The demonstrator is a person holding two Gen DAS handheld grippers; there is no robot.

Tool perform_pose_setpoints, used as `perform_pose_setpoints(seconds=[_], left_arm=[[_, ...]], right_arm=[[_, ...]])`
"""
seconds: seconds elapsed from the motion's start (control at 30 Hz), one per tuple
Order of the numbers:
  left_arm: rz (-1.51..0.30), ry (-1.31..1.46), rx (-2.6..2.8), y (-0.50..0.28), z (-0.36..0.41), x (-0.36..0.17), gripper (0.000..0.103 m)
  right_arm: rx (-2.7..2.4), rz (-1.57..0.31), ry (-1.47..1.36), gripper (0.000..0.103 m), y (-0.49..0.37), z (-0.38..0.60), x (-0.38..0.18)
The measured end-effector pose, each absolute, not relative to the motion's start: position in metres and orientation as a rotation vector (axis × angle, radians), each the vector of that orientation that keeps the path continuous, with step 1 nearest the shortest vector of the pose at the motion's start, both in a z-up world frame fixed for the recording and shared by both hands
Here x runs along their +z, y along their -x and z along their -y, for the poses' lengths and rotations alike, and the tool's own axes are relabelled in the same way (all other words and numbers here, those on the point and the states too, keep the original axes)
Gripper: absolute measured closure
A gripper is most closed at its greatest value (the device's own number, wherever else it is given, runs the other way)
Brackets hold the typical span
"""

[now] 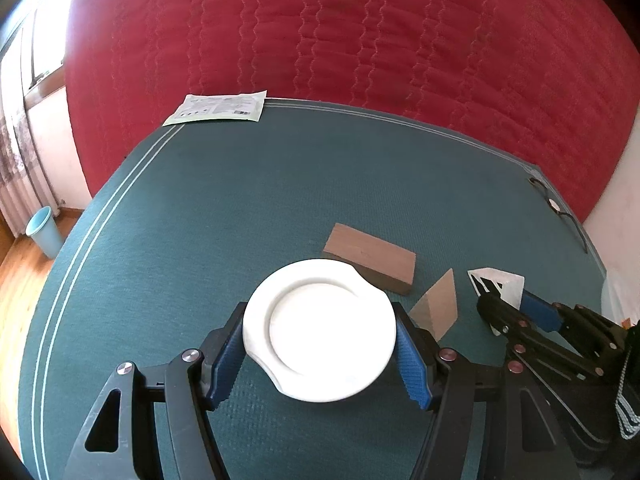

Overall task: Organize rigid objects
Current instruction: 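Grasp the white block with right tool while left tool holds the plate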

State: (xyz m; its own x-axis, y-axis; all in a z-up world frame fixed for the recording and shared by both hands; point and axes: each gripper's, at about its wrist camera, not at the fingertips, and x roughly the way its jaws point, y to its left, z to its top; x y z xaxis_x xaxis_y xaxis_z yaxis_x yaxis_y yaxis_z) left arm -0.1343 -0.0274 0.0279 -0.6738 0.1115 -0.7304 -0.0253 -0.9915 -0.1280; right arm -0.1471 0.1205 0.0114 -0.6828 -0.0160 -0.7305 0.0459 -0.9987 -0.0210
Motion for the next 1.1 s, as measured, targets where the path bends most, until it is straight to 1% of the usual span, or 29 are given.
perform_pose_setpoints(seconds=[0.67, 1.1], left_arm=[[0.116, 1.203, 2.793, 0.127, 0.016, 0.026, 0.033], [0.047, 1.164, 2.766, 0.114, -0.006, 0.028, 0.033]], right_arm=[[-2.872, 0.113, -1.205, 0.072, 0.094, -0.155, 0.023], [-2.916, 0.214, -1.195, 0.072, 0.062, -0.182, 0.028]])
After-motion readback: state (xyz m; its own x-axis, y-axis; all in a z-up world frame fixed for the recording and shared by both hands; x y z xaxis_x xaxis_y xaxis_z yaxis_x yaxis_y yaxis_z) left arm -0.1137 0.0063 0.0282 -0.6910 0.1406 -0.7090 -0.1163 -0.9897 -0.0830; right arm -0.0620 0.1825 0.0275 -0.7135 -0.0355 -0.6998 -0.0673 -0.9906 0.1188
